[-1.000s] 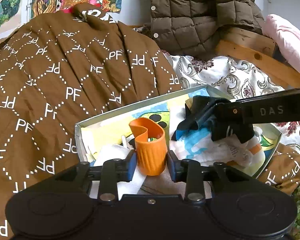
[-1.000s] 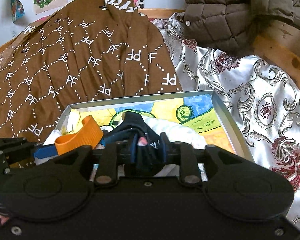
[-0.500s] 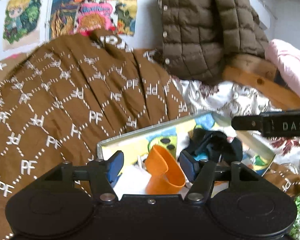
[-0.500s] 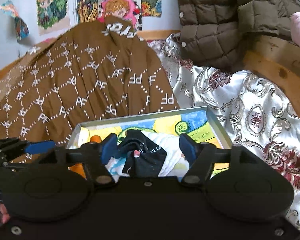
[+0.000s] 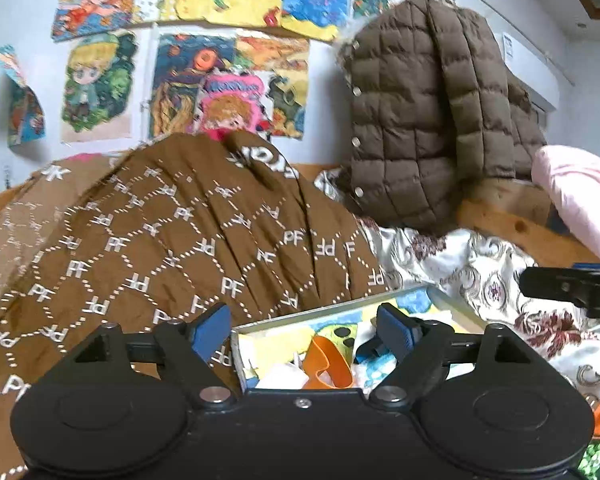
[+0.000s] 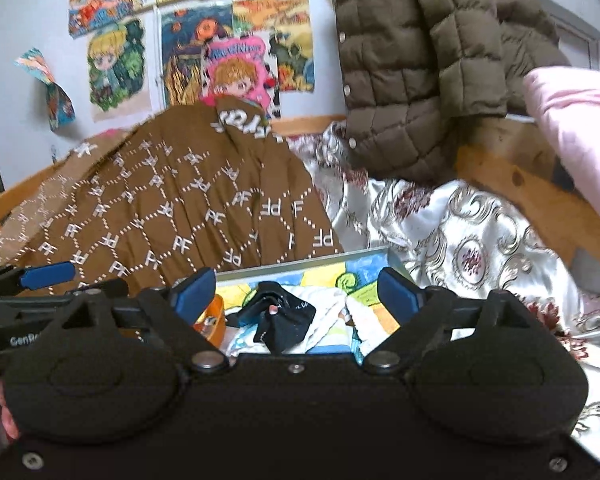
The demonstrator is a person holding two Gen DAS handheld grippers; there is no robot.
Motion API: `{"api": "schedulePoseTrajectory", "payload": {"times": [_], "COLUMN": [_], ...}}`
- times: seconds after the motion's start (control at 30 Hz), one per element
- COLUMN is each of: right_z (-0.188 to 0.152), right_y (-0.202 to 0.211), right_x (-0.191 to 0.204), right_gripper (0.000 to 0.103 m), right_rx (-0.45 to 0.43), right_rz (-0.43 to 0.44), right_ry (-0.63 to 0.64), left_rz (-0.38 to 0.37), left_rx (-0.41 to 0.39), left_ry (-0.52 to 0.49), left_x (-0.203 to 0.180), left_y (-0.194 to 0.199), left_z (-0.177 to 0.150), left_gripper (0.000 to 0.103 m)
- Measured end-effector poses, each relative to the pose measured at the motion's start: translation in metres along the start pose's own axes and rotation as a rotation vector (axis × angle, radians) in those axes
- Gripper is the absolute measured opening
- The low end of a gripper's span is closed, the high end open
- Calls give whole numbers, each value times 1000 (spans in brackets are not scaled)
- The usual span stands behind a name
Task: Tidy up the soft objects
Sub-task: 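Lift both open tools up and away from the tray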
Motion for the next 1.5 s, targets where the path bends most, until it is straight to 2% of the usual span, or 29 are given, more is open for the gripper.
{"api": "schedulePoseTrajectory", "payload": {"times": [0.1, 0.43, 0.53, 0.67, 1.13, 1.5], "right_z": [7, 16, 20, 19, -7, -39], "right_y": [27, 124, 154, 191, 337, 429], "right_x": [-1, 0, -2, -5, -6, -6], "right_gripper": [88, 96, 97, 98, 99, 101], "right_rx": [-20, -78, -103, -121, -132, -137], "right_rz": [13, 44, 43, 39, 35, 18], "right_ry": [-11, -7, -13, -19, 7, -8], "left_rz": [14, 69, 70, 50, 3, -13], "left_rx": [-21, -43, -54, -79, -86, -32], "left_ry": [17, 37, 48, 28, -111, -55], "left_x": [0, -2, -5, -18, -64, -74], "left_y": [20, 89, 109, 144, 247, 296], "left_z": [4, 8, 12, 17, 2, -35], "left_gripper": [93, 94, 100, 100, 101, 101]}}
Point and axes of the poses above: each gripper's, at about its wrist camera, not at the fingertips, and y roughly against the way its jaws point, x to its left, z to its top, the point moved 7 cm from there along -y, roughly the way its jaws point, and after that the axes turned 8 degrees about -x, right-handed, at the moved point
